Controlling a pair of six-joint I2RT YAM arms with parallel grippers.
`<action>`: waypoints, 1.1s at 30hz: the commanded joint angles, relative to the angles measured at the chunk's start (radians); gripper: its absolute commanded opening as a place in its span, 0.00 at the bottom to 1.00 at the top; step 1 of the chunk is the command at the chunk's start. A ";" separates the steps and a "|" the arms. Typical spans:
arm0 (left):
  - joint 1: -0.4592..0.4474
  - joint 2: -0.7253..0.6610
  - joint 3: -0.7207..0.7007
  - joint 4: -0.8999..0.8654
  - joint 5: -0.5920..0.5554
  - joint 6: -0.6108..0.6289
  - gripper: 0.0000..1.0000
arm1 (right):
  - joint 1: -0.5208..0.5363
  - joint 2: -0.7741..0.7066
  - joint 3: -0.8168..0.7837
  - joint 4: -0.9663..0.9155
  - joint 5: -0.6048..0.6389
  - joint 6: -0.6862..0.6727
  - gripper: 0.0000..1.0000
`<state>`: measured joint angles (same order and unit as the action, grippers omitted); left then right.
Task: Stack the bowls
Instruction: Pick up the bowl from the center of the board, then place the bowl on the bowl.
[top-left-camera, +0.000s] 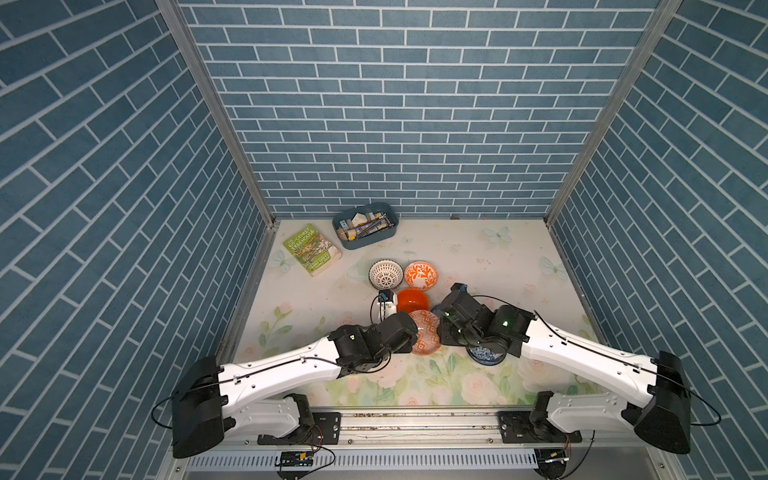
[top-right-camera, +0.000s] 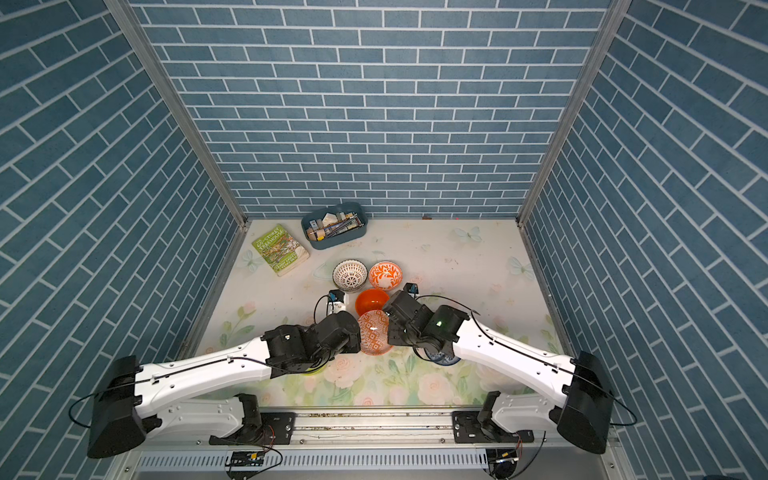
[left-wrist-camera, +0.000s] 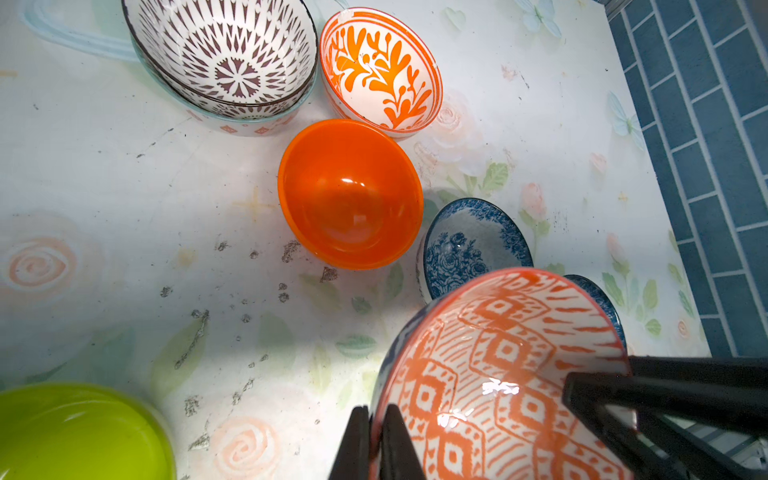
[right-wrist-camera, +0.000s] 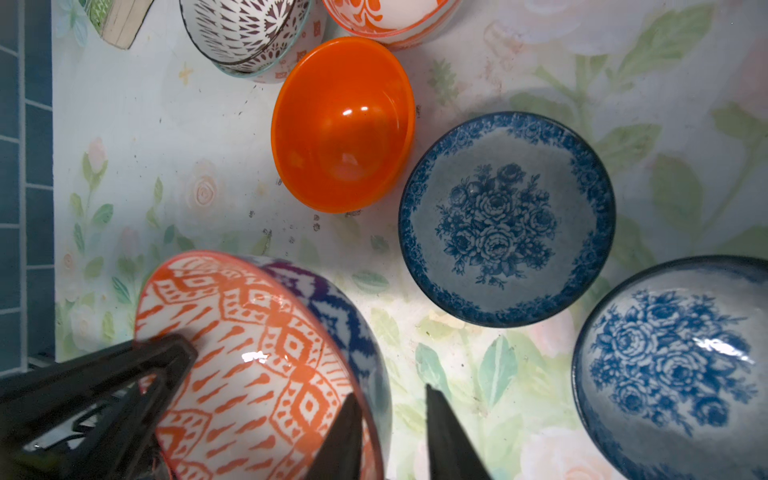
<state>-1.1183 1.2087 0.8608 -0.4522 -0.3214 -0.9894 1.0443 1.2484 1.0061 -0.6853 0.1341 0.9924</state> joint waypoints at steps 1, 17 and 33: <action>-0.007 -0.006 0.047 0.011 -0.034 -0.006 0.00 | -0.004 0.020 0.036 -0.031 0.032 -0.003 0.13; -0.004 -0.034 0.085 0.036 -0.075 0.042 0.89 | -0.102 0.017 0.066 0.026 0.011 -0.057 0.00; 0.044 -0.376 -0.166 0.186 -0.291 0.125 1.00 | -0.426 0.230 0.307 0.102 -0.132 -0.275 0.00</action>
<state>-1.0821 0.8978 0.7662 -0.3351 -0.5159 -0.9157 0.6487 1.4284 1.2606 -0.6395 0.0498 0.7853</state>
